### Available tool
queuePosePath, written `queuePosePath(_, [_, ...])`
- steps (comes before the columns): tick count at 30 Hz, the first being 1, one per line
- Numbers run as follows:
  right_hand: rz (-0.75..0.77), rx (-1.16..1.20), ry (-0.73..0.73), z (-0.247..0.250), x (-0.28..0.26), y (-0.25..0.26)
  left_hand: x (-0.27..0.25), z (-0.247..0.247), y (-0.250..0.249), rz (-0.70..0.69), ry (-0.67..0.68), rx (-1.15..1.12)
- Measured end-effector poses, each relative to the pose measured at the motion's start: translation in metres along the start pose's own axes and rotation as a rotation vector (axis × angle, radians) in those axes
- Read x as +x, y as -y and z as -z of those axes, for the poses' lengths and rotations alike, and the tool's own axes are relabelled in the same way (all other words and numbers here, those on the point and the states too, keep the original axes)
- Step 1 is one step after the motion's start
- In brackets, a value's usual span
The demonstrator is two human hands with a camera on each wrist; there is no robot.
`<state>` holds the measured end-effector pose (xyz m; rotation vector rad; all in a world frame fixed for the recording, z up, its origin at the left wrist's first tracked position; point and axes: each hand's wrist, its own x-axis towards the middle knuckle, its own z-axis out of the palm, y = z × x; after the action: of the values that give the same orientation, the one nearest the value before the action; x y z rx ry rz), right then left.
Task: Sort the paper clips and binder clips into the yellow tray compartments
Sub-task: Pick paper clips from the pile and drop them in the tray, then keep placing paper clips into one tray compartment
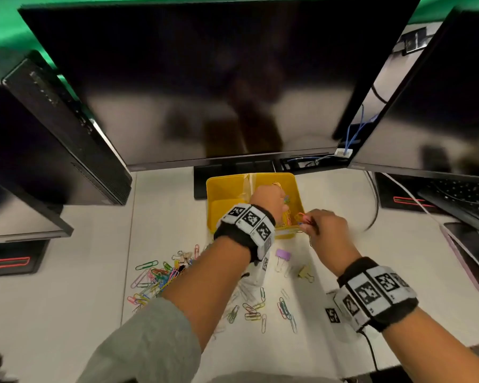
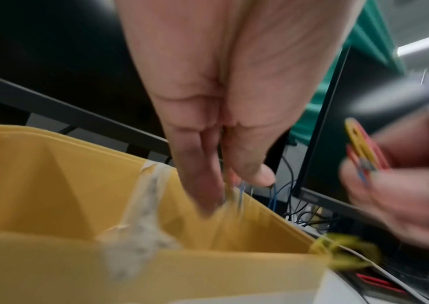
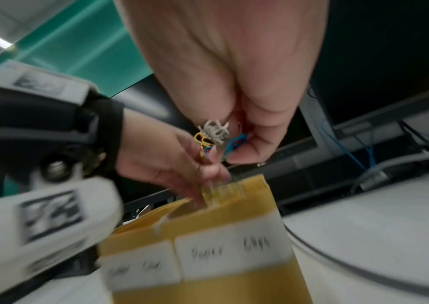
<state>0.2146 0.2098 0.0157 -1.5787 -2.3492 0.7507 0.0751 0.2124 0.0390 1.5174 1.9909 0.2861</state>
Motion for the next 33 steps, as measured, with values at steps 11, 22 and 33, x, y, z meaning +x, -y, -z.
queuePosePath(11, [0.091,-0.097,0.163,-0.019,0.042,0.04,-0.064,0.011,0.064,-0.026,-0.181,-0.119])
queuePosePath(22, [0.234,-0.59,0.312,-0.073,-0.074,-0.033,-0.131,-0.078,0.136,0.117,0.357,0.167])
queuePosePath(33, [0.13,-0.562,0.305,-0.071,-0.074,-0.03,-0.1,-0.092,0.074,-0.145,0.18,0.363])
